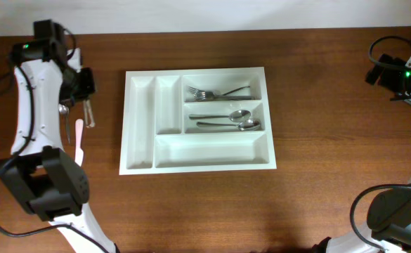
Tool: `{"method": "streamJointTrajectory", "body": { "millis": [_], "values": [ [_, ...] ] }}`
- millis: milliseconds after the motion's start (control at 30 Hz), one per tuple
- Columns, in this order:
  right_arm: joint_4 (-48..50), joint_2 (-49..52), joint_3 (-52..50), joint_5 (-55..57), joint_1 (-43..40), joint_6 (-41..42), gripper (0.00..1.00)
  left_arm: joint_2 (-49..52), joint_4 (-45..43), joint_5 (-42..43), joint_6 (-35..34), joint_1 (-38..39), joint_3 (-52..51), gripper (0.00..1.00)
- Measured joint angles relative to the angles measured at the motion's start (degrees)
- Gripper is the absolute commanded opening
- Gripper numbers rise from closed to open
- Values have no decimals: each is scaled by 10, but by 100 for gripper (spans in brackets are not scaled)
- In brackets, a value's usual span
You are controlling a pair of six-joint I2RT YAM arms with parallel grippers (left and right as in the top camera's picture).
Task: Pack container
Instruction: 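Carry the tongs right and lower them into the tray's left compartment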
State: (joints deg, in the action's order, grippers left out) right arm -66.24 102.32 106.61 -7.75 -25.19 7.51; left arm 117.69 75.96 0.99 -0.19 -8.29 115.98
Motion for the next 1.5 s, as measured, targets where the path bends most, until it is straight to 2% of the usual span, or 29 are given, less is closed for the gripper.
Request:
{"method": "streamJointTrajectory", "body": {
  "millis": [233, 433, 833, 1067, 1133, 1333, 1400, 1500],
  "values": [
    [0, 0, 0, 0, 0, 0, 99, 0, 29, 12, 62, 123, 12, 2],
    [0, 0, 0, 0, 0, 0, 99, 0, 9, -44, 23, 192, -11, 2],
    [0, 0, 0, 0, 0, 0, 99, 0, -78, -95, -63, 201, -161, 2],
    [0, 0, 0, 0, 0, 0, 99, 0, -94, -111, -81, 201, -209, 3],
    [0, 0, 0, 0, 0, 0, 99, 0, -94, -112, -83, 201, -221, 16],
    [0, 0, 0, 0, 0, 0, 99, 0, -82, -132, -88, 201, -223, 37],
    [0, 0, 0, 0, 0, 0, 99, 0, -61, -137, -88, 200, -208, 48],
    [0, 0, 0, 0, 0, 0, 99, 0, -36, -142, -90, 196, -160, 55]
  ]
}}
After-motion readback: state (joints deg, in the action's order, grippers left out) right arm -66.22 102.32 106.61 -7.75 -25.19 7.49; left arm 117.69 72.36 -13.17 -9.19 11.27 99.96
